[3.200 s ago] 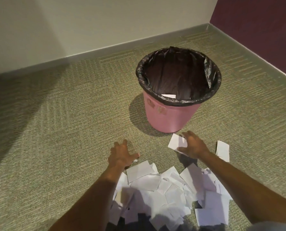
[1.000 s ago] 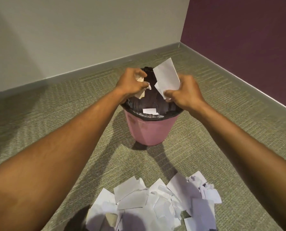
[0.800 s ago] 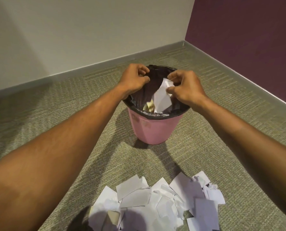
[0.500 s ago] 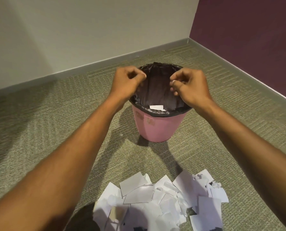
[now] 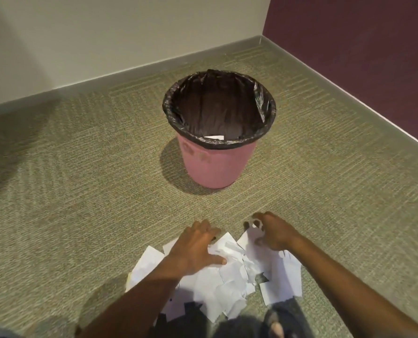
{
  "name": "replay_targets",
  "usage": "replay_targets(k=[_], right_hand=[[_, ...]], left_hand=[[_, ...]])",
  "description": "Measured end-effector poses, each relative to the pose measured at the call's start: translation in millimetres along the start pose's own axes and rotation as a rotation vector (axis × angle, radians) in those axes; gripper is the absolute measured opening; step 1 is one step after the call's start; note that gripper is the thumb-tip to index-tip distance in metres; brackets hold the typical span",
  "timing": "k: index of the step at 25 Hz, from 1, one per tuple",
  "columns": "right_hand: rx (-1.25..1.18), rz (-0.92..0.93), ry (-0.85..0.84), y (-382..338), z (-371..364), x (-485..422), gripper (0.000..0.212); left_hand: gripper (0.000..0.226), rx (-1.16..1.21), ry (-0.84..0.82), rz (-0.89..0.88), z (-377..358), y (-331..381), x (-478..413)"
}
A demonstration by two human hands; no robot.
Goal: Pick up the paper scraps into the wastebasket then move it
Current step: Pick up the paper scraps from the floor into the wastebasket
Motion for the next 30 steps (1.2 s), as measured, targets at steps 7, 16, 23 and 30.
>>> replay_targets(k=[7, 16, 23, 30], right_hand=[[0.135, -0.065, 0.024, 18.9, -47.6, 6.7, 0.084], [-0.159, 0.011, 0.207, 0.3, -12.5, -8.3, 0.025], [-0.193, 0.053, 0.328, -9.1, 47.2, 3.0, 0.039], [-0.693, -0.057, 0.462, -4.9, 150.3, 39.0, 0.008]], left_hand=[[0.073, -0.227, -0.241, -0.103, -38.4, 14.4, 5.2], [0.018, 0.195, -0.119, 0.033, -28.1, 5.7, -15.6], [0.005, 0.469, 0.007, 0.106, 24.2, 2.1, -39.7], [0.006, 0.744, -0.008, 0.138, 134.2, 12.2, -49.4]])
Point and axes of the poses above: each hand's wrist, its own x-axis away from the middle knuckle, its own z-axis out of the back of the hand, y = z × x, the point moved 5 cm from there along -x, towards the middle knuckle, and after that the axes turned 13 degrees about y, right-handed, at the moved point
